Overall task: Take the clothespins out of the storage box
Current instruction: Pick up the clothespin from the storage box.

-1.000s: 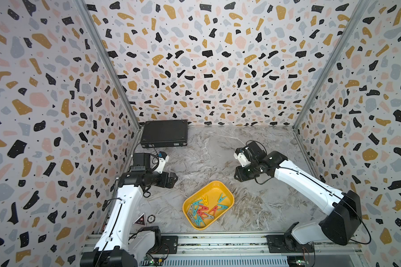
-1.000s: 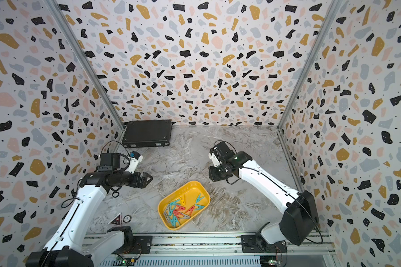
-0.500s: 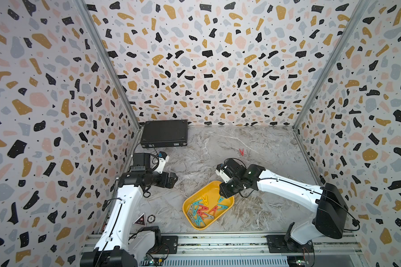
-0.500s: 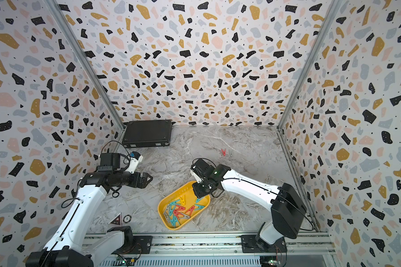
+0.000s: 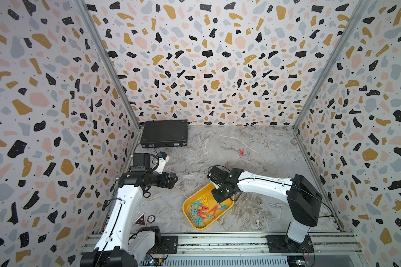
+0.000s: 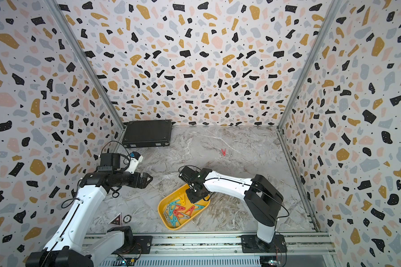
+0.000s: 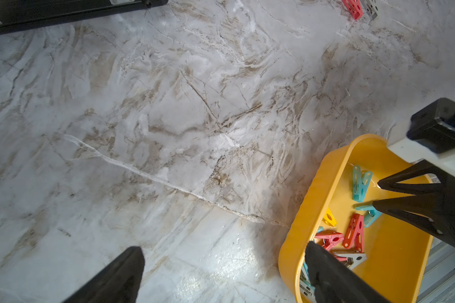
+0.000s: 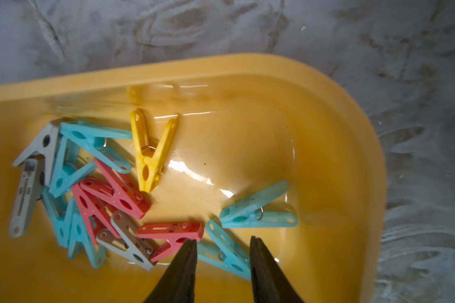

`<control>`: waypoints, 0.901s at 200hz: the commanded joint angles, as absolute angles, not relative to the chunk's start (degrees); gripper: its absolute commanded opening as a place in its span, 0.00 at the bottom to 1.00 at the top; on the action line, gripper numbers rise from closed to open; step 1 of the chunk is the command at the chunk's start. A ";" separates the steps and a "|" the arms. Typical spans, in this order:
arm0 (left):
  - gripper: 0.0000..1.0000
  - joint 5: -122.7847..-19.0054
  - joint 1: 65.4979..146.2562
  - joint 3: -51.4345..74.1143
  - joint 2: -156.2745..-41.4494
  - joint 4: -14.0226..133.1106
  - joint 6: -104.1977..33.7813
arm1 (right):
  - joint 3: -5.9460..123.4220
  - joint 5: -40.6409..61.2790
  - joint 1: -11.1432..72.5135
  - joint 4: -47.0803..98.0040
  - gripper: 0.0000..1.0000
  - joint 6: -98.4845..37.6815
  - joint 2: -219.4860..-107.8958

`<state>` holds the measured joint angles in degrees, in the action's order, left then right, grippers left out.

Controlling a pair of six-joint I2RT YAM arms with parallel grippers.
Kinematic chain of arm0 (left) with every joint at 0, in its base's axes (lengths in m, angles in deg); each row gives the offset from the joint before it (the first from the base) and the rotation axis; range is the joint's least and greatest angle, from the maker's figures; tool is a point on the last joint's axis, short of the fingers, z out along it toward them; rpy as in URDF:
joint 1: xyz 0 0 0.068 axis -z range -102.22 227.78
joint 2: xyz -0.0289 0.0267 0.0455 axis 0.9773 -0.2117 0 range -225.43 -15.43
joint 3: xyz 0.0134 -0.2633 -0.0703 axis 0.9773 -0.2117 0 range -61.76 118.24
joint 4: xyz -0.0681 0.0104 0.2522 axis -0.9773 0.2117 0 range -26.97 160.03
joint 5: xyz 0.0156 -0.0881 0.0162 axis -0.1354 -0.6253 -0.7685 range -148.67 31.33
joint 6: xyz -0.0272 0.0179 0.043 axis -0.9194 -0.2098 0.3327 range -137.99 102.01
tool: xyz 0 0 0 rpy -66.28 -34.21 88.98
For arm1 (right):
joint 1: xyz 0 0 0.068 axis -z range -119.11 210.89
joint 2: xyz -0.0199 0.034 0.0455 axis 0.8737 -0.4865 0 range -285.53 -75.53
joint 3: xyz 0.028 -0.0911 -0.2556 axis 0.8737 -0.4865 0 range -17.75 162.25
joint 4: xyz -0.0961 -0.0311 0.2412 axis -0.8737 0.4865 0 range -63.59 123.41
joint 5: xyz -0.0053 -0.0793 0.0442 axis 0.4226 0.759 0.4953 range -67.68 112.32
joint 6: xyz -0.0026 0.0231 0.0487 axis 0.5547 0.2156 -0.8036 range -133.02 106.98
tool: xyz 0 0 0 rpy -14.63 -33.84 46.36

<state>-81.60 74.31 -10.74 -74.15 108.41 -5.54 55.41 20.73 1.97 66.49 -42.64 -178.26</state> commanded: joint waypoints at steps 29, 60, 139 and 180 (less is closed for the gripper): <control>1.00 -82.28 74.53 -11.40 -73.10 107.80 -4.93 | 57.91 26.55 1.57 69.00 0.40 -44.72 -180.30; 1.00 -82.31 74.53 -11.49 -73.09 107.78 -4.95 | 58.71 28.38 1.39 69.86 0.41 -45.01 -181.60; 1.00 -82.65 74.53 -11.49 -73.18 107.94 -4.89 | 60.71 26.12 1.39 68.82 0.41 -44.14 -186.02; 1.00 -82.48 74.52 -11.42 -73.09 107.94 -4.83 | 60.84 24.78 1.39 67.65 0.36 -43.30 -186.88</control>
